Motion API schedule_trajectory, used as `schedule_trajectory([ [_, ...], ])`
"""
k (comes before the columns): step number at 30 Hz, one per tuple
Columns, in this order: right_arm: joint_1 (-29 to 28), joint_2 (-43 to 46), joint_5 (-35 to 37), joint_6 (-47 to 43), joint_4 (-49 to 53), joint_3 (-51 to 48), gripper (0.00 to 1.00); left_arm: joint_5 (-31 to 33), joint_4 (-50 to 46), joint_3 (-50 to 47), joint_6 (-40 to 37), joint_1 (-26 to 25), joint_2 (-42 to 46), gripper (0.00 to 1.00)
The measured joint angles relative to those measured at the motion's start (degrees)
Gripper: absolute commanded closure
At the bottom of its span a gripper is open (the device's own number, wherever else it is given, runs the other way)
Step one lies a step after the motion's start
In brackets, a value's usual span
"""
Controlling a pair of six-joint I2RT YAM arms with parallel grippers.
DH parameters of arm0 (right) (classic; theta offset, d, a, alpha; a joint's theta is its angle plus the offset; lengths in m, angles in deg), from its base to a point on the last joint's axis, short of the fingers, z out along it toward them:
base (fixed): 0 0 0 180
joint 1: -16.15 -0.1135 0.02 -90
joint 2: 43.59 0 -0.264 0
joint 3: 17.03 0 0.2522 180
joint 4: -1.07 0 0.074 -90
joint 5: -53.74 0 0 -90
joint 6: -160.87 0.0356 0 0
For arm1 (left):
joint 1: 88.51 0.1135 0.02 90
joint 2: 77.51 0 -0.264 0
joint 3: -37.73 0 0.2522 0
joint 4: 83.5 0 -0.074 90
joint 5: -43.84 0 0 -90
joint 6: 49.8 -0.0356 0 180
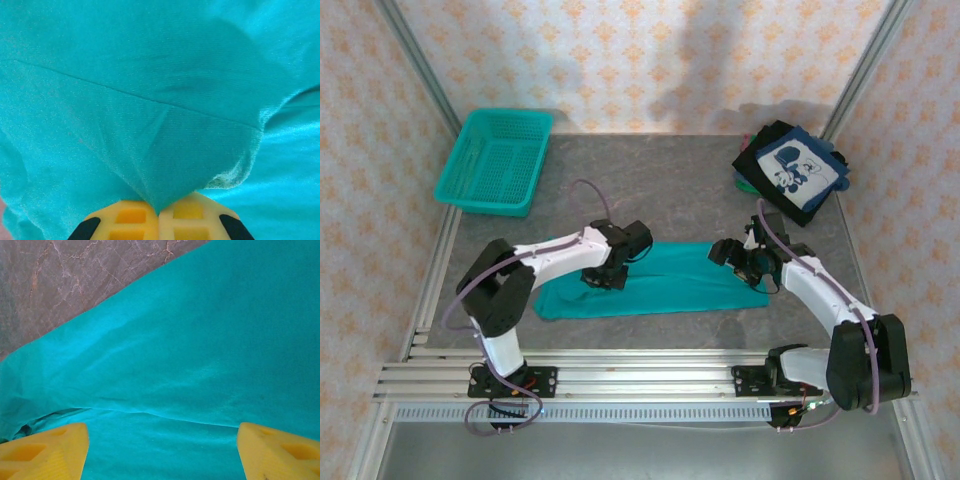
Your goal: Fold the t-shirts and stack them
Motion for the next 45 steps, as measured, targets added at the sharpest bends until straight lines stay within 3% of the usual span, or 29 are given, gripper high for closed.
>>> schedule_trajectory([
  [7, 0.0, -2.2, 0.0, 0.0, -1.1, 0.0, 0.22, -4.7, 4.0, -6.6, 3.8, 0.0, 2.2, 0.76],
  [10, 0.0, -3.1, 0.0, 0.0, -1.0, 0.0, 0.22, -2.9, 2.8, -6.9, 4.6, 0.3, 3.4, 0.67],
  [13, 0.0, -3.1, 0.0, -0.4, -0.4, 0.3, 0.22, 0.8, -0.1, -6.9, 6.0, 1.6, 7.0, 0.46],
  [17, 0.0, -3.1, 0.0, -1.0, -0.1, 1.2, 0.22, 4.3, -1.9, -8.7, 7.8, 4.3, 15.2, 0.40],
  [23, 0.0, -3.8, 0.0, -1.1, -0.2, 1.6, 0.22, 2.8, -0.2, -16.9, 11.3, 10.6, 24.3, 0.46],
  [30, 0.0, -4.8, -0.1, -1.3, -0.1, 1.9, 0.21, -2.2, 6.9, -25.1, 14.7, 16.5, 24.0, 0.60],
  [39, 0.0, -4.8, 0.0, -2.2, 0.0, 2.5, 0.22, -6.0, 15.6, -27.1, 15.9, 17.9, 21.1, 0.65],
  [45, 0.0, -5.5, 0.0, -2.2, 0.0, 2.5, 0.21, -7.3, 17.3, -28.0, 15.5, 18.2, 19.7, 0.90],
])
